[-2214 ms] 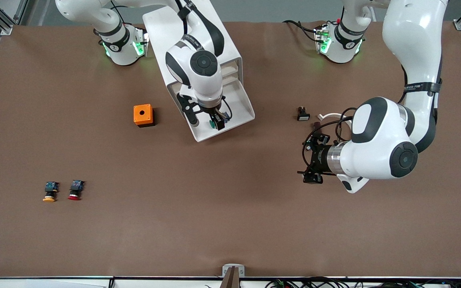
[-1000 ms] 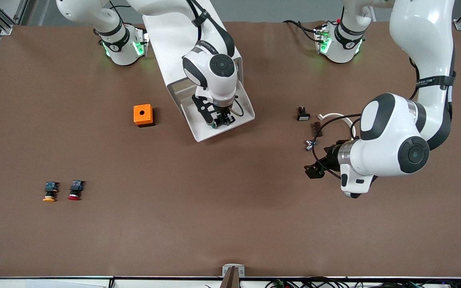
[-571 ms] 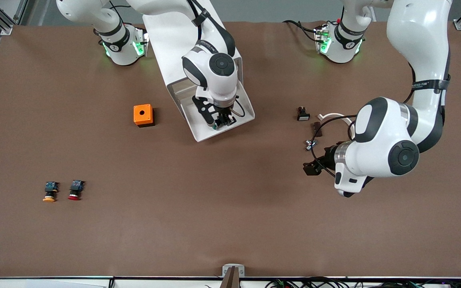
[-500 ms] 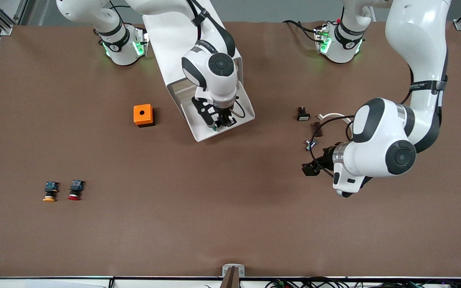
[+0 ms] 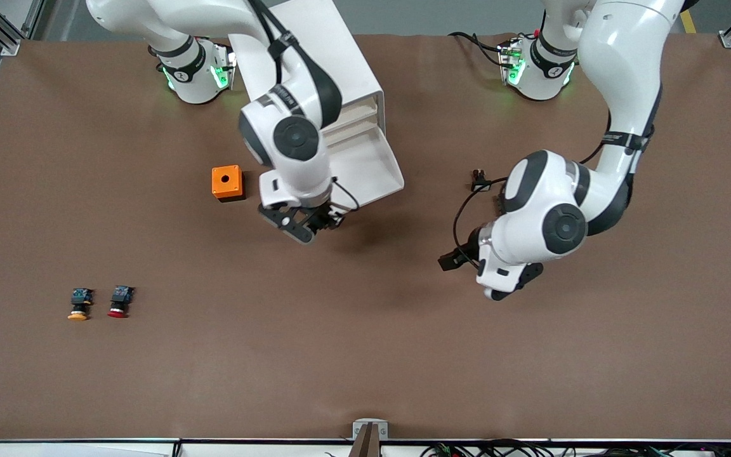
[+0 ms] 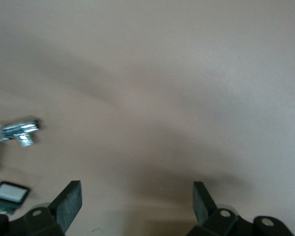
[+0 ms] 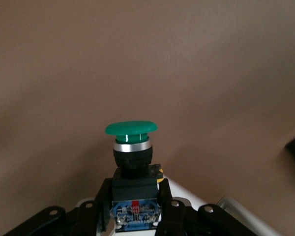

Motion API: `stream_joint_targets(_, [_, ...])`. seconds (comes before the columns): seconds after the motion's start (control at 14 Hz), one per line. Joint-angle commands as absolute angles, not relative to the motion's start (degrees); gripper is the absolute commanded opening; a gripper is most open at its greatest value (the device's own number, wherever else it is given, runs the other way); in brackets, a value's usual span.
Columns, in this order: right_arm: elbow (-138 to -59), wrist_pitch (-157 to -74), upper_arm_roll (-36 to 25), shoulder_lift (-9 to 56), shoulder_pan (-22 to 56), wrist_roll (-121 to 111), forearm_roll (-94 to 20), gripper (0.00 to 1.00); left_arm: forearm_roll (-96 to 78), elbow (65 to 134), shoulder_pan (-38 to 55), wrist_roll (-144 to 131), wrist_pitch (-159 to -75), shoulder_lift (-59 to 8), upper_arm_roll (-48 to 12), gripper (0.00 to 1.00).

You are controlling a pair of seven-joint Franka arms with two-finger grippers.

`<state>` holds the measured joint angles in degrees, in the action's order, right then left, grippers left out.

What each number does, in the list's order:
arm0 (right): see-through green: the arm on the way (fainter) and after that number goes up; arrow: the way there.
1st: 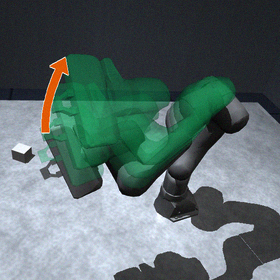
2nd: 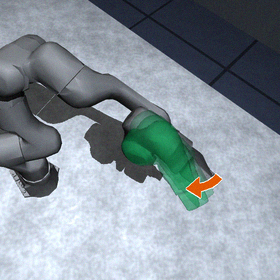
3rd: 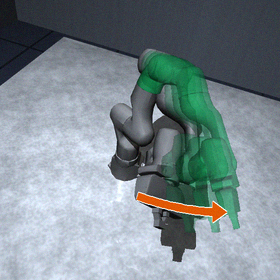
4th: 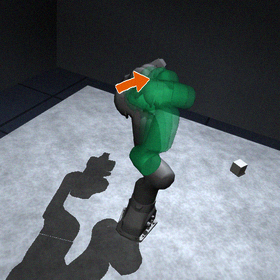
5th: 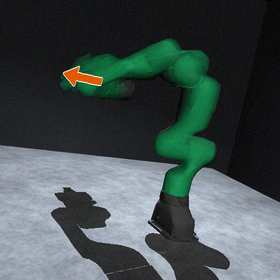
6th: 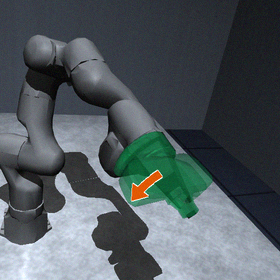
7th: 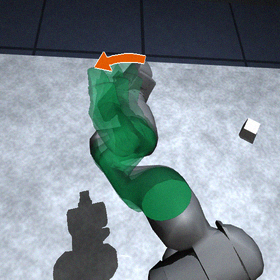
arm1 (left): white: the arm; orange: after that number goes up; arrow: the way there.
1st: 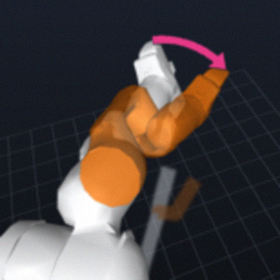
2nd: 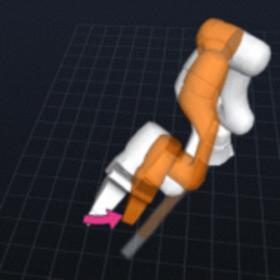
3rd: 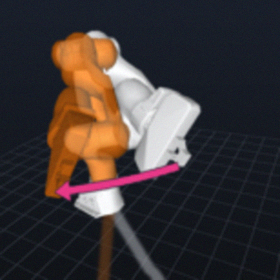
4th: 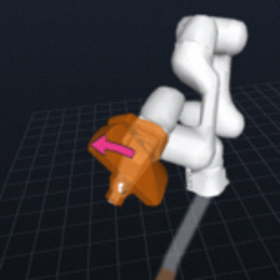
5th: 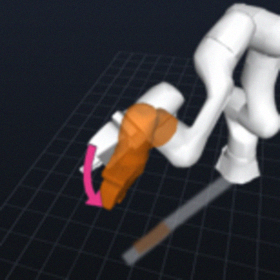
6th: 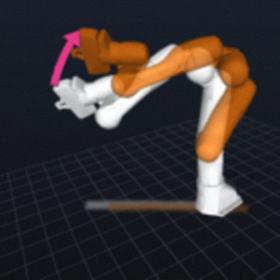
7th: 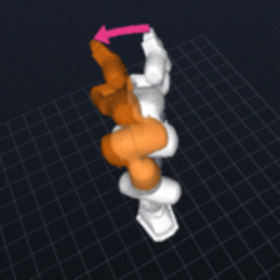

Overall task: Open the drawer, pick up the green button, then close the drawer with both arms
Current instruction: 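Lift the green button out with the right gripper while the left gripper returns, then push the drawer shut with the left gripper while the right gripper carries the button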

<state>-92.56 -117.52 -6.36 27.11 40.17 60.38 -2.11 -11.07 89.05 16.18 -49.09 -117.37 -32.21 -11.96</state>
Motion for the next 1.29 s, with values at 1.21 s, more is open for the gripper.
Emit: stream_joint_targets(1.21, [-104.4,-133.6,-5.4,28.9,7.8,14.5,-2.2,0.01,-10.7,91.8,41.0,-73.4,-129.8,-40.1,-12.0,1.0])
